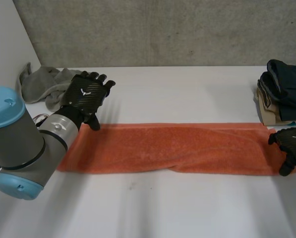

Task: Fold the laundry.

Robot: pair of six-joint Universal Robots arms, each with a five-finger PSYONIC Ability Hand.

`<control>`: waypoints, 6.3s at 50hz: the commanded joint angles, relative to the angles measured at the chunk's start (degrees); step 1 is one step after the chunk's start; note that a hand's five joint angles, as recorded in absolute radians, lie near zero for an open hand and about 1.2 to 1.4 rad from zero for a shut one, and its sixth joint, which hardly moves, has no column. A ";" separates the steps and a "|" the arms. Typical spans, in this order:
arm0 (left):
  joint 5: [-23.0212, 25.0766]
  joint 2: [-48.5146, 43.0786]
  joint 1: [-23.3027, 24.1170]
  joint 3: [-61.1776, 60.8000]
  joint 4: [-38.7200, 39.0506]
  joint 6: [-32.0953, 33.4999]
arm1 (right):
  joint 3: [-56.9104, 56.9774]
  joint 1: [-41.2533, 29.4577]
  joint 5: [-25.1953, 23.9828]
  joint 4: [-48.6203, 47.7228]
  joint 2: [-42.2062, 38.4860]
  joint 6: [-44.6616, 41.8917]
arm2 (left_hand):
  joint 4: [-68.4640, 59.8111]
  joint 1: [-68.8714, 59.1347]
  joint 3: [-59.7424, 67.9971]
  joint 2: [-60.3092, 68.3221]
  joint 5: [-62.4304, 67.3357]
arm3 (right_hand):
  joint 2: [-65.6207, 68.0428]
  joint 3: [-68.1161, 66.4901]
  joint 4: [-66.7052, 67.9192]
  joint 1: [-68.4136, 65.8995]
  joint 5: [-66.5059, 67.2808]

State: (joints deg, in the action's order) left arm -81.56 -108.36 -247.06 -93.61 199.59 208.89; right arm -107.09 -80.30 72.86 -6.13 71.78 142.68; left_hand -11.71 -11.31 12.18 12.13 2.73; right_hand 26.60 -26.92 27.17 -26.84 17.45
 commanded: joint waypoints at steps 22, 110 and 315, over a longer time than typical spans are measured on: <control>-0.09 6.05 -0.71 -4.30 1.68 -0.15 | 5.22 -9.32 5.55 -18.03 4.15 -18.23 | 1.71 1.31 -2.18 -2.13 -2.73 | 53.40 -53.08 52.83 -53.16 52.55; -1.32 7.99 3.42 -2.72 1.86 -19.47 | 21.22 -43.11 8.88 -0.74 -1.38 20.78 | 1.71 1.31 -2.18 -2.13 -2.73 | -16.60 16.92 -17.17 16.84 -17.45; 5.09 -58.62 -26.72 66.45 7.74 3.19 | -2.94 -21.66 0.09 -24.37 4.24 6.47 | -1.03 -1.42 0.55 0.61 0.01 | -16.60 16.92 -17.17 16.84 -17.45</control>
State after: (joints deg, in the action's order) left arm -77.98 -162.73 -273.21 -31.67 207.60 211.39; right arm -107.90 -102.29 73.09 -30.46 75.47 149.17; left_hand -11.71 -11.31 12.18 12.04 2.71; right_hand 12.20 -12.04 11.98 -13.15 2.83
